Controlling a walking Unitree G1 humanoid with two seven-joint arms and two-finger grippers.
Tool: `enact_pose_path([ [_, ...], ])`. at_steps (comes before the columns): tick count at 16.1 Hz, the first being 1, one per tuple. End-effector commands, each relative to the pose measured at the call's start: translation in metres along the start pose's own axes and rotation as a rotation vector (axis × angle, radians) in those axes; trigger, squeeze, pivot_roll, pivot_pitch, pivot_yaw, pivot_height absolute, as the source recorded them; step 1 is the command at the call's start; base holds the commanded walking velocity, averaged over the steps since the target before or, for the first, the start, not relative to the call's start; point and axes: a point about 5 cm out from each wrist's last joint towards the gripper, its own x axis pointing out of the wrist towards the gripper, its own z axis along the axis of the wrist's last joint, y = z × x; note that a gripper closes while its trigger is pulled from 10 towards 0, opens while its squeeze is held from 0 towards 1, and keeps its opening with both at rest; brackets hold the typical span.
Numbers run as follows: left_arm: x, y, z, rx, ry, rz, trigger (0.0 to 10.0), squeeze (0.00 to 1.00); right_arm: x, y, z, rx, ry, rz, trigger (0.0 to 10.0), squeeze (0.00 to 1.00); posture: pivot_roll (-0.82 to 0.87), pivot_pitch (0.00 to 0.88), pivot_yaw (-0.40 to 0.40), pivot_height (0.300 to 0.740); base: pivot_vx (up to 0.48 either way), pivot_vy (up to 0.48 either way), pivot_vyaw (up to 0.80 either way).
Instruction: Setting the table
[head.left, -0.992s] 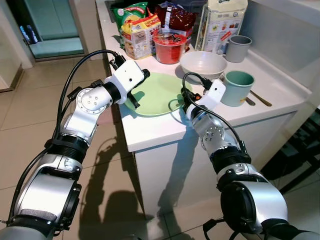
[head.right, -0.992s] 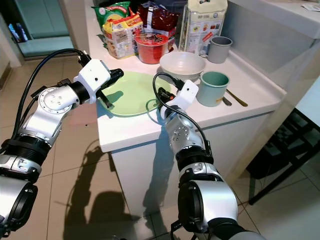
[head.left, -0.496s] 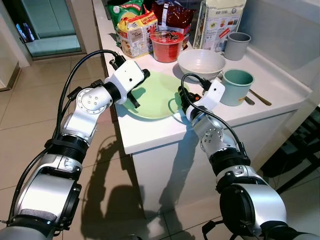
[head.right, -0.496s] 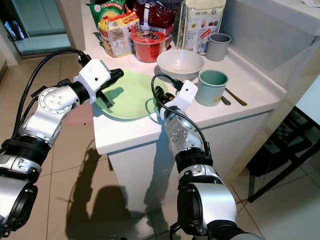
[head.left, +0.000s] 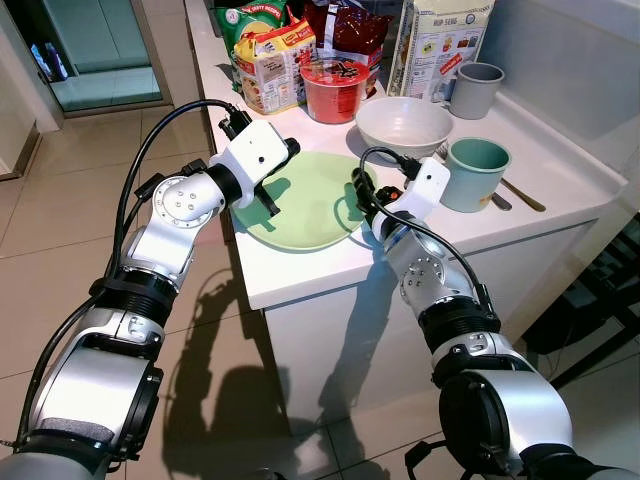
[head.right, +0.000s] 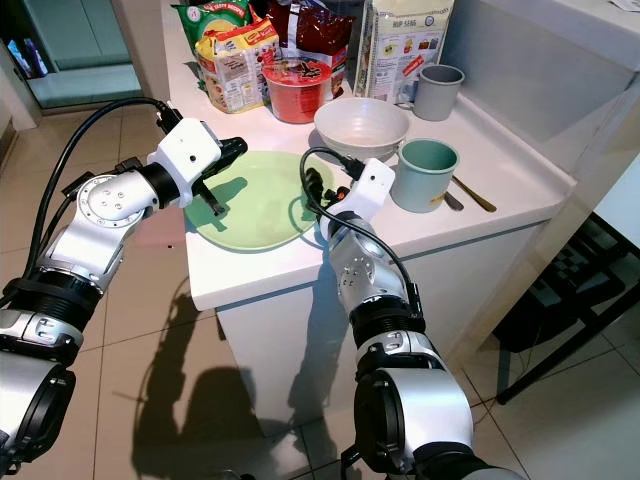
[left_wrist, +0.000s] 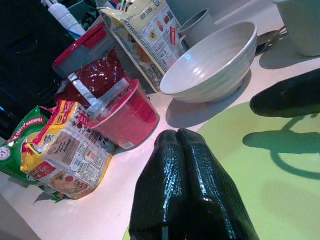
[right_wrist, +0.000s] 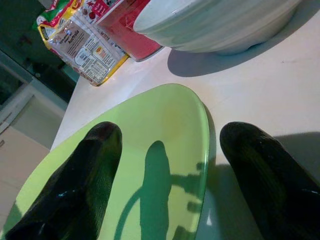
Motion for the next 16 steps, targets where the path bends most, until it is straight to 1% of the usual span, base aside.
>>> enact_pose_path([
  [1, 0.000, 0.003, 0.002, -0.003, -0.008, 0.010, 10.0, 0.00, -0.006, -0.019, -0.019, -0.002, 0.070, -0.083, 10.0, 0.00, 0.07, 0.000, 0.023, 0.740, 0.000, 0.000, 0.00],
  [4, 0.000, 0.006, 0.003, -0.004, -0.008, 0.018, 10.0, 0.00, -0.006, -0.016, -0.014, -0.010, 0.052, -0.066, 10.0, 0.00, 0.07, 0.000, 0.023, 0.740, 0.000, 0.000, 0.00],
  [7, -0.001, 0.011, 0.006, -0.016, -0.018, 0.042, 10.0, 0.00, -0.010, -0.022, -0.006, -0.069, 0.006, -0.074, 10.0, 0.00, 0.07, 0.000, 0.022, 0.740, 0.000, 0.000, 0.00],
  [8, -0.002, 0.016, 0.006, -0.020, -0.017, 0.066, 10.0, 0.00, -0.014, -0.024, 0.007, -0.153, -0.063, -0.077, 10.0, 0.00, 0.07, 0.000, 0.023, 0.740, 0.000, 0.000, 0.00],
  [9, -0.002, 0.019, 0.006, -0.023, -0.016, 0.077, 10.0, 0.00, -0.017, -0.026, 0.013, -0.198, -0.099, -0.084, 10.0, 0.00, 0.07, 0.000, 0.024, 0.740, 0.000, 0.000, 0.00],
  [10, -0.002, 0.020, 0.007, -0.023, -0.019, 0.084, 10.0, 0.00, -0.019, -0.027, 0.018, -0.225, -0.129, -0.097, 10.0, 0.00, 0.06, 0.000, 0.025, 0.740, 0.000, 0.000, 0.00],
  [12, -0.001, 0.022, 0.008, -0.024, -0.023, 0.094, 10.0, 0.00, -0.025, -0.033, 0.030, -0.315, -0.210, -0.146, 10.0, 0.00, 0.06, 0.000, 0.025, 0.740, 0.000, 0.000, 0.00],
  [13, -0.001, 0.022, 0.008, -0.025, -0.023, 0.094, 10.0, 0.00, -0.026, -0.034, 0.032, -0.327, -0.222, -0.154, 10.0, 0.00, 0.06, 0.000, 0.025, 0.740, 0.000, 0.000, 0.00],
  [14, -0.002, 0.024, 0.008, -0.033, -0.022, 0.101, 10.0, 0.00, -0.030, -0.035, 0.038, -0.368, -0.264, -0.177, 10.0, 0.00, 0.06, 0.000, 0.025, 0.740, 0.000, 0.000, 0.00],
  [16, -0.007, 0.030, 0.001, -0.065, 0.005, 0.130, 10.0, 0.00, -0.036, -0.030, 0.047, -0.425, -0.319, -0.177, 10.0, 0.00, 0.07, 0.000, 0.024, 0.740, 0.000, 0.000, 0.00],
])
